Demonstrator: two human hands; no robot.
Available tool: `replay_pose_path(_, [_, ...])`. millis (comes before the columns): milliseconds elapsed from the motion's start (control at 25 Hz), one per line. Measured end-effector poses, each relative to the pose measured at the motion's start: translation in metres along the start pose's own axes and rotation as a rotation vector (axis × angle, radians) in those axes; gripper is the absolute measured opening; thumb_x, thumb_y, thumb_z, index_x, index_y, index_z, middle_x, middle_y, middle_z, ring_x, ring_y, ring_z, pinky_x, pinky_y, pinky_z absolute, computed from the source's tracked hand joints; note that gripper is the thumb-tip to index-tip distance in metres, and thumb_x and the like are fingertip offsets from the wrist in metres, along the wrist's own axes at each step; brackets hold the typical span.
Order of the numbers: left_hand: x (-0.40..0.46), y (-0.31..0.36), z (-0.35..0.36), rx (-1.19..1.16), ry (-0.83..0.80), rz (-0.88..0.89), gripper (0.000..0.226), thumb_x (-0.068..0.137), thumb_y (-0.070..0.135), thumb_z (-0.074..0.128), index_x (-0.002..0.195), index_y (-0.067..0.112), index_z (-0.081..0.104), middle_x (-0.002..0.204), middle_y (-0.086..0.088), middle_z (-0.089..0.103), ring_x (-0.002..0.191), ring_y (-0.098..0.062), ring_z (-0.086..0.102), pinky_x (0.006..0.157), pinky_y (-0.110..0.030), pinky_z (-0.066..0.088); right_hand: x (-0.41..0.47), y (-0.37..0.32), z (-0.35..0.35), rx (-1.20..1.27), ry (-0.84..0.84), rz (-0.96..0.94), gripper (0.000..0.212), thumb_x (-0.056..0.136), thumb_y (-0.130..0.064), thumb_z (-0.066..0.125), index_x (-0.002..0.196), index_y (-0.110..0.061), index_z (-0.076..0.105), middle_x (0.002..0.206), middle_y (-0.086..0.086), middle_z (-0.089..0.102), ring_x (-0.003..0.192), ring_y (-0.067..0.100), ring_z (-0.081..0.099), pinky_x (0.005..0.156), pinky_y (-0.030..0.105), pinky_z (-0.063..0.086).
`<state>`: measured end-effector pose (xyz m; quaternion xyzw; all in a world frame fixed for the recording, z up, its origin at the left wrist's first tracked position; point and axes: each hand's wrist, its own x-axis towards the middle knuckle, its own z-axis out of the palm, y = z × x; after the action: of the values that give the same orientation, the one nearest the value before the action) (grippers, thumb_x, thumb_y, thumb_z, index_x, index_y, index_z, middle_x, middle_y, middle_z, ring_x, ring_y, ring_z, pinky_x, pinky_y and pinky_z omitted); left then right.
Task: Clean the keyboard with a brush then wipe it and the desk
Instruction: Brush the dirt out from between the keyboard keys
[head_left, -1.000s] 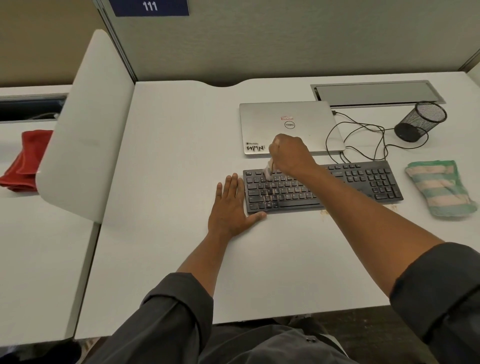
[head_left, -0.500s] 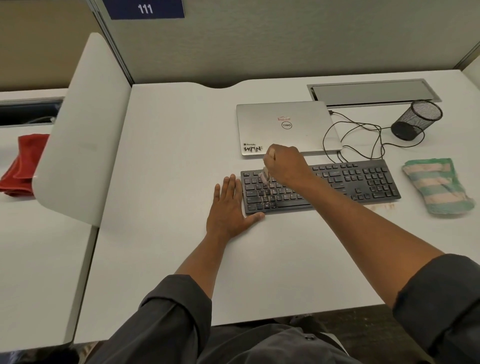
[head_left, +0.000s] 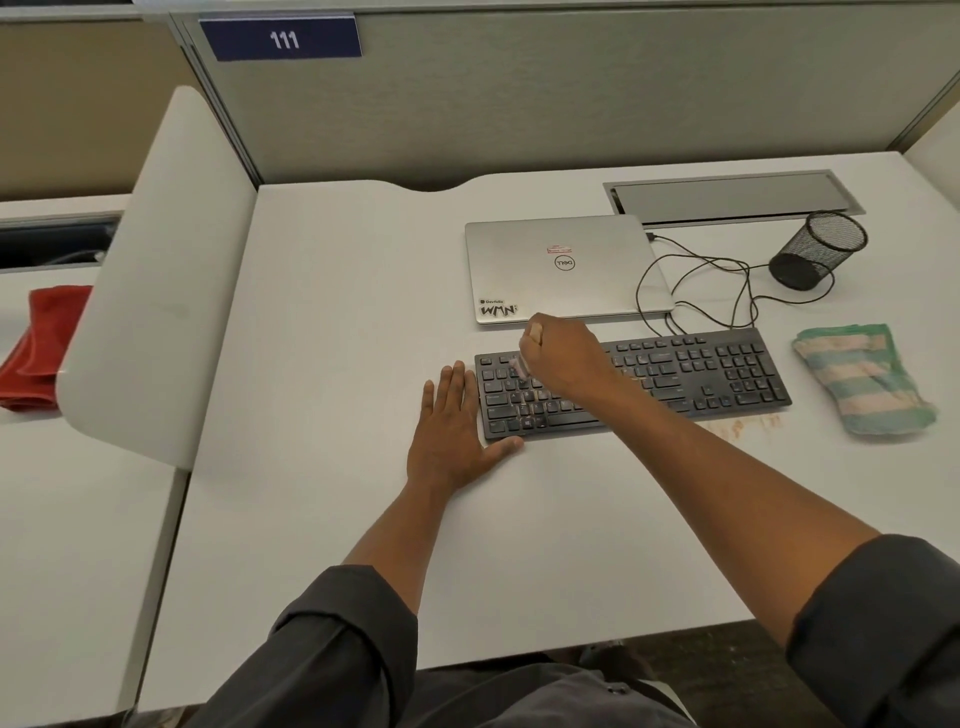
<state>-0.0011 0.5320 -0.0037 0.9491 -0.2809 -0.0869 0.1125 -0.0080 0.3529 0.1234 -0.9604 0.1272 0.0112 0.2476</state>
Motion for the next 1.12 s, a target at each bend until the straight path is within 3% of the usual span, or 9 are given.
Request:
replay_pose_path(160, [0.0, 0.0, -0.001, -0.006, 0.004, -0.002, 0.121, 0.081, 0.092, 0.028, 0.162, 0.008, -0.004, 0.17, -0.01, -0.011, 0.155, -0.021, -0.02, 0.126, -0.044, -0.01, -0.001, -0.001, 0.0, -0.009, -0.039, 0.031, 0.03, 0.092, -0.019, 0.044, 0.064, -0.012, 0.054, 0.062, 0.002, 0.058, 0.059, 0.018, 0.052, 0.059, 0.03, 0.036])
replay_pose_path(320, [0.0, -0.001, 0.0, 0.021, 0.011, 0.005, 0.121, 0.082, 0.092, 0.026, 0.161, 0.007, -0.005, 0.17, -0.01, -0.012, 0.155, -0.021, -0.02, 0.126, -0.044, -0.011, -0.005, -0.001, -0.005, 0.117, 0.046, 0.05, 0.024, 0.097, -0.022, 0.042, 0.083, -0.012, 0.058, 0.063, -0.011, 0.056, 0.059, 0.002, 0.051, 0.055, 0.027, 0.034])
replay_pose_path(400, [0.0, -0.001, 0.001, 0.012, 0.015, 0.005, 0.12, 0.081, 0.092, 0.026, 0.162, 0.008, -0.005, 0.17, -0.01, -0.012, 0.154, -0.021, -0.021, 0.126, -0.044, -0.011, -0.01, -0.001, -0.001, 0.101, 0.016, 0.052, 0.024, 0.098, -0.024, 0.042, 0.086, -0.012, 0.059, 0.064, -0.012, 0.055, 0.062, 0.008, 0.053, 0.058, 0.029, 0.036])
replay_pose_path(520, [0.0, 0.0, 0.001, -0.005, 0.014, 0.003, 0.12, 0.081, 0.092, 0.028, 0.162, 0.009, -0.005, 0.17, -0.009, -0.013, 0.154, -0.02, -0.022, 0.126, -0.043, -0.012, -0.011, -0.001, 0.002, 0.046, -0.019, 0.042, 0.027, 0.097, -0.026, 0.041, 0.086, -0.011, 0.06, 0.074, 0.0, 0.065, 0.073, 0.02, 0.06, 0.068, 0.033, 0.048])
replay_pose_path(720, [0.0, -0.001, 0.0, 0.02, 0.008, 0.004, 0.121, 0.081, 0.093, 0.025, 0.161, 0.008, -0.007, 0.169, -0.009, -0.015, 0.154, -0.021, -0.022, 0.125, -0.042, -0.014, -0.01, -0.005, -0.003, 0.127, 0.018, 0.035, 0.025, 0.097, -0.025, 0.041, 0.086, -0.012, 0.059, 0.063, -0.011, 0.055, 0.061, 0.006, 0.051, 0.06, 0.03, 0.037])
replay_pose_path(880, [0.0, -0.001, 0.001, -0.001, 0.02, 0.005, 0.122, 0.079, 0.093, 0.024, 0.162, 0.008, -0.003, 0.169, -0.01, -0.011, 0.155, -0.021, -0.019, 0.125, -0.043, -0.012, -0.013, 0.003, 0.005, 0.124, -0.037, 0.068, 0.029, 0.093, -0.027, 0.038, 0.08, -0.014, 0.06, 0.073, -0.002, 0.067, 0.074, 0.02, 0.064, 0.072, 0.037, 0.053])
replay_pose_path(1000, [0.001, -0.001, 0.001, 0.0, 0.01, 0.002, 0.12, 0.08, 0.093, 0.025, 0.162, 0.01, -0.007, 0.169, -0.008, -0.013, 0.154, -0.019, -0.022, 0.125, -0.042, -0.014, -0.009, 0.004, 0.0, 0.073, -0.045, 0.09, 0.031, 0.093, -0.022, 0.041, 0.08, -0.006, 0.064, 0.075, 0.007, 0.068, 0.076, 0.026, 0.064, 0.069, 0.035, 0.052])
replay_pose_path(1120, [0.0, 0.0, -0.001, -0.003, 0.011, 0.0, 0.12, 0.08, 0.092, 0.026, 0.162, 0.01, -0.007, 0.17, -0.009, -0.012, 0.154, -0.02, -0.021, 0.125, -0.042, -0.013, -0.003, 0.007, -0.003, 0.155, 0.028, 0.105, 0.028, 0.095, -0.026, 0.042, 0.086, -0.009, 0.061, 0.075, 0.007, 0.069, 0.076, 0.025, 0.065, 0.068, 0.035, 0.05])
